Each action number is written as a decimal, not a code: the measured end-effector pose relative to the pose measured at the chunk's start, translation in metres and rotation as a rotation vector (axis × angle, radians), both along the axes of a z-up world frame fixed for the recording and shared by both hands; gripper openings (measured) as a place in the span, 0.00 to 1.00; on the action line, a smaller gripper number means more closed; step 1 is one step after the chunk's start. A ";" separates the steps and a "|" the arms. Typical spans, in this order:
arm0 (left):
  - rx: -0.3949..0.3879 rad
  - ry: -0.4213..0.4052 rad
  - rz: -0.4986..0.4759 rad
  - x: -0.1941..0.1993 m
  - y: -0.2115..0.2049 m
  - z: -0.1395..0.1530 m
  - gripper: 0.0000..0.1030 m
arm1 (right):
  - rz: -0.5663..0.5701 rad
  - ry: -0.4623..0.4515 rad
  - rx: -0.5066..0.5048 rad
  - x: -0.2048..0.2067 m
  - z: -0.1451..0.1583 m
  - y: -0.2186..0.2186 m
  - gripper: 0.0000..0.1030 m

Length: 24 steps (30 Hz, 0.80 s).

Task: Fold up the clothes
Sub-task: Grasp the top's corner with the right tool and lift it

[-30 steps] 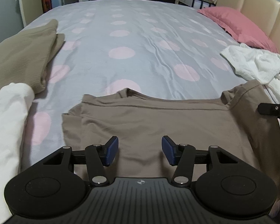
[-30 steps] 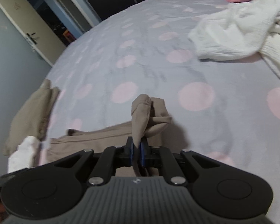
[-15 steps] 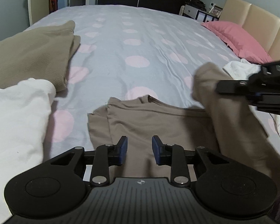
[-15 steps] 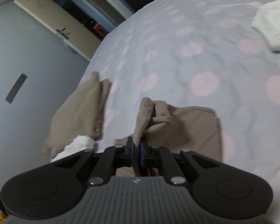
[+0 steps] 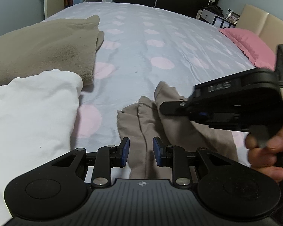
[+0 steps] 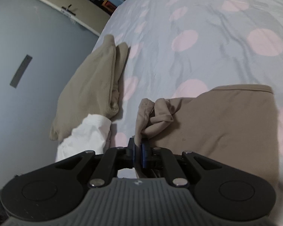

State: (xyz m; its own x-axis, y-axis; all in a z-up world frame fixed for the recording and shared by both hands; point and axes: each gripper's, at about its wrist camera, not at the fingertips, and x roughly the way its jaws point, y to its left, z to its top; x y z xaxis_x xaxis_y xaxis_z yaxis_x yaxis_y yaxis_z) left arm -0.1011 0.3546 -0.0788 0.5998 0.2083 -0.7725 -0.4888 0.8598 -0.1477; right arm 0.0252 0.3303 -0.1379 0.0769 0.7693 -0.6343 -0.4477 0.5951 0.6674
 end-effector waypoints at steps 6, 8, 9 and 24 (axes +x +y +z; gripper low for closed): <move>0.008 0.003 0.023 -0.004 0.004 -0.001 0.24 | 0.037 0.025 -0.046 0.000 -0.022 0.013 0.13; 0.012 0.001 0.038 -0.004 0.006 0.000 0.24 | 0.053 0.022 -0.045 -0.002 -0.023 0.014 0.17; 0.013 0.001 0.044 -0.005 0.007 0.000 0.24 | 0.059 0.024 -0.035 -0.003 -0.021 0.012 0.26; 0.033 -0.034 0.003 -0.016 -0.010 0.018 0.24 | 0.036 -0.096 -0.019 -0.015 0.028 -0.050 0.46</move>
